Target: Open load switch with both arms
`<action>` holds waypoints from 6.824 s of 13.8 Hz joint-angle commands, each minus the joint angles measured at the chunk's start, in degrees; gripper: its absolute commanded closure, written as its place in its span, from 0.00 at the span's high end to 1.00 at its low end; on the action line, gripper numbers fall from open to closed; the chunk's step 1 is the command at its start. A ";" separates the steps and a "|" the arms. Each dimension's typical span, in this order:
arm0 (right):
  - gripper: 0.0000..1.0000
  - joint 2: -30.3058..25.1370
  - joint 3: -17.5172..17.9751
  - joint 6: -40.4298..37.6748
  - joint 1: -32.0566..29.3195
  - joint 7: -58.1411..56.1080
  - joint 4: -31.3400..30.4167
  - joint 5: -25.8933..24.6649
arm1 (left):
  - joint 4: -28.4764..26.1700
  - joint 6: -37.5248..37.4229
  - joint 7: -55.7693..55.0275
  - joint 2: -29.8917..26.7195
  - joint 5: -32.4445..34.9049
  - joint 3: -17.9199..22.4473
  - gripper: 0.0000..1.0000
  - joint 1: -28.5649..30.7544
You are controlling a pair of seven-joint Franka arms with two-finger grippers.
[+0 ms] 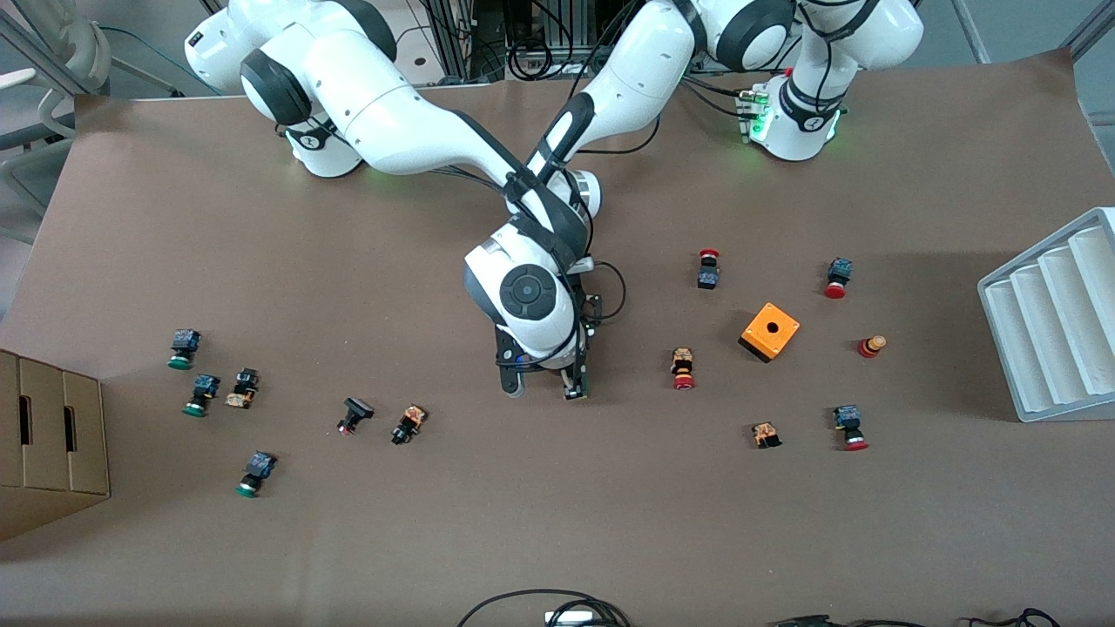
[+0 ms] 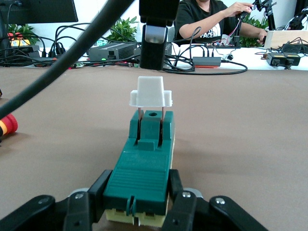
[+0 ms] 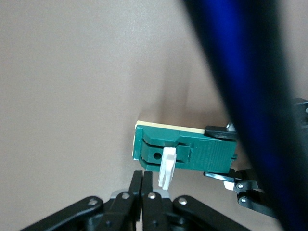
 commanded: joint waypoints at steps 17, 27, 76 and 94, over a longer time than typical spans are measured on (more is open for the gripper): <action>0.07 -2.97 0.03 0.22 0.95 -1.69 -6.19 0.75 | 1.73 0.47 0.49 -0.45 0.39 -0.06 0.53 -0.24; 0.09 -3.68 0.03 0.57 2.01 -2.57 -8.83 0.66 | 2.35 0.56 0.67 -0.36 0.39 -0.06 0.53 -0.15; 1.00 -11.22 0.21 -2.40 -3.26 -14.13 -8.31 2.85 | 2.35 0.47 0.49 -0.36 0.39 -0.06 0.57 -0.33; 1.00 -48.58 -0.06 -33.26 -23.30 -84.36 -25.08 -0.73 | -1.17 -1.11 -1.36 -1.85 -1.28 -1.82 1.00 -0.15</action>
